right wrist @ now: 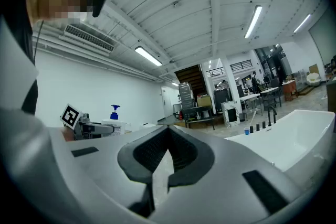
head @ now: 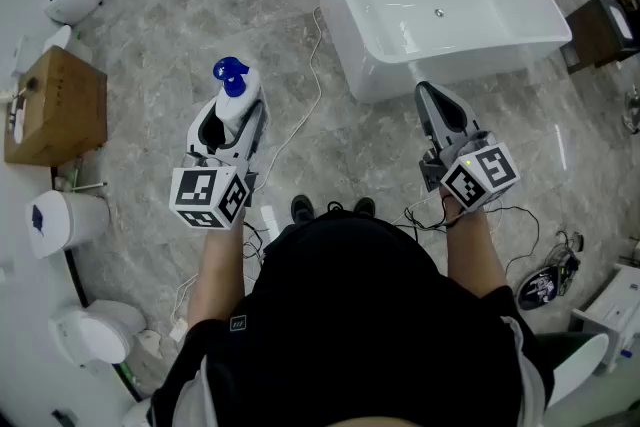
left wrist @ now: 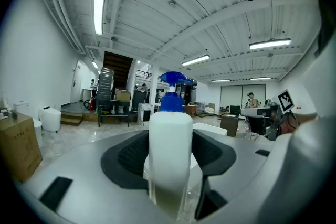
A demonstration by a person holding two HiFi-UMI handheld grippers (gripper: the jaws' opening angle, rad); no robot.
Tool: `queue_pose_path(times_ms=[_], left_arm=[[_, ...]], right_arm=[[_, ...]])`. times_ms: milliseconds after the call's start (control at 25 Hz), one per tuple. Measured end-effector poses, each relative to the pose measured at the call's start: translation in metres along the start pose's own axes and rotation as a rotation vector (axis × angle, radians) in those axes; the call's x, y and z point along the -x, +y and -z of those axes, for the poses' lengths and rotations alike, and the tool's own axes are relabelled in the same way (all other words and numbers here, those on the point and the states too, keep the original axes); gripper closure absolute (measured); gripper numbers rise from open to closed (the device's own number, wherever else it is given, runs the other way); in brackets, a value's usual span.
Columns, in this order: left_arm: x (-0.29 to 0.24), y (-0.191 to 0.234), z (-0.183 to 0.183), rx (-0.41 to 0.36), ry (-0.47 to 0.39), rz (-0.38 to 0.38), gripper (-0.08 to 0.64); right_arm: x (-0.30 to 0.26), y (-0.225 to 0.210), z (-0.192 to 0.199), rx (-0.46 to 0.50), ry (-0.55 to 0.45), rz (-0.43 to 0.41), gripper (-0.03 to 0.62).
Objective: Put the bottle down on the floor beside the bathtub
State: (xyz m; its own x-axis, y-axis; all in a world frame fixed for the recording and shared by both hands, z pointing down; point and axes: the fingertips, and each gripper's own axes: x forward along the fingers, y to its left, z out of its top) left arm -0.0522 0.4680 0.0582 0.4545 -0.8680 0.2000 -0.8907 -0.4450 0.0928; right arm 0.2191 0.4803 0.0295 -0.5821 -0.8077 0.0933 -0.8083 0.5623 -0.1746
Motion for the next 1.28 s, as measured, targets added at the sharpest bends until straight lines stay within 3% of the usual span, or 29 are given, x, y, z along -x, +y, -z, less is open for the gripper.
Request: queue_pose_path(times_ms=[440, 800, 1080, 1280], left_arm=[[0.001, 0.008, 0.007, 0.008, 0.007, 0.004, 0.301], [0.020, 0.042, 0.010, 0.020, -0.004, -0.014, 0.301], [0.060, 0.091, 0.019, 0.000, 0.000, -0.028, 0.301], [0.076, 0.125, 0.023, 0.028, -0.004, -0.053, 0.301]], right_arm=[[-0.009, 0.005, 0.008, -0.010, 0.007, -0.008, 0.565], [-0.035, 0.025, 0.022, -0.035, 0.010, -0.033, 0.565], [-0.083, 0.085, 0.037, -0.031, 0.050, -0.067, 0.565], [-0.104, 0.113, 0.044, -0.056, 0.064, -0.084, 0.565]])
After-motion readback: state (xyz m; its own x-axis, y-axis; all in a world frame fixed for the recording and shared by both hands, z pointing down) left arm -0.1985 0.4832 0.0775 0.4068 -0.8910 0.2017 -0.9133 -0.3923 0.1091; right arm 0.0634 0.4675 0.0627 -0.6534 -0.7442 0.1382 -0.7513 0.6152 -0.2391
